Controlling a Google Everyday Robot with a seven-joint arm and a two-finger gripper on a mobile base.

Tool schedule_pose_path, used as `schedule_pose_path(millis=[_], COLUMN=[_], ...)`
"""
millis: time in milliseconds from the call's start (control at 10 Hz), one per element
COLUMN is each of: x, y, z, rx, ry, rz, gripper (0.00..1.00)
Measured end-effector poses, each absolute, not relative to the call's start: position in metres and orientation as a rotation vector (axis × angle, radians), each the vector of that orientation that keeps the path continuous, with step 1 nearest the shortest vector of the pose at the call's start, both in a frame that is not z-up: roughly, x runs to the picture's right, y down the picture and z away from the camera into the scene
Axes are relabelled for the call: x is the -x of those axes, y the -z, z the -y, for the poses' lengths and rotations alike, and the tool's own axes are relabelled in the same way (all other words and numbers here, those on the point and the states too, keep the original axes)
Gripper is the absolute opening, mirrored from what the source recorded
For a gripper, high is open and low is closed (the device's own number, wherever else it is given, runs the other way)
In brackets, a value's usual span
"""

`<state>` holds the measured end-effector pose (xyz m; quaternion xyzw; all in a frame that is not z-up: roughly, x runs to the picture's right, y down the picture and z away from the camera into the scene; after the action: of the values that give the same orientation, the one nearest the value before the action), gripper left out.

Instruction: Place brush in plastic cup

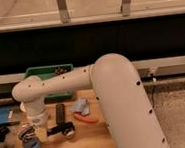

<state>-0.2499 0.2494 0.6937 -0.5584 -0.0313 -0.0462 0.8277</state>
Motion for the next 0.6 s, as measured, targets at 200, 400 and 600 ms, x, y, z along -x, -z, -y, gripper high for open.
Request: schedule_pose_path(millis=[200,400,600], x=[0.2534,0.2537,0.2531], y=[-0.6965,-0.6961,-0.6936], z=[-0.2536,-0.2543,-0.2543], rx=[1.208,1.211,1.207], ry=[0.112,0.112,0.110], rz=[0.073,0.075,0.078], gripper=[0.58,0.62,0.62])
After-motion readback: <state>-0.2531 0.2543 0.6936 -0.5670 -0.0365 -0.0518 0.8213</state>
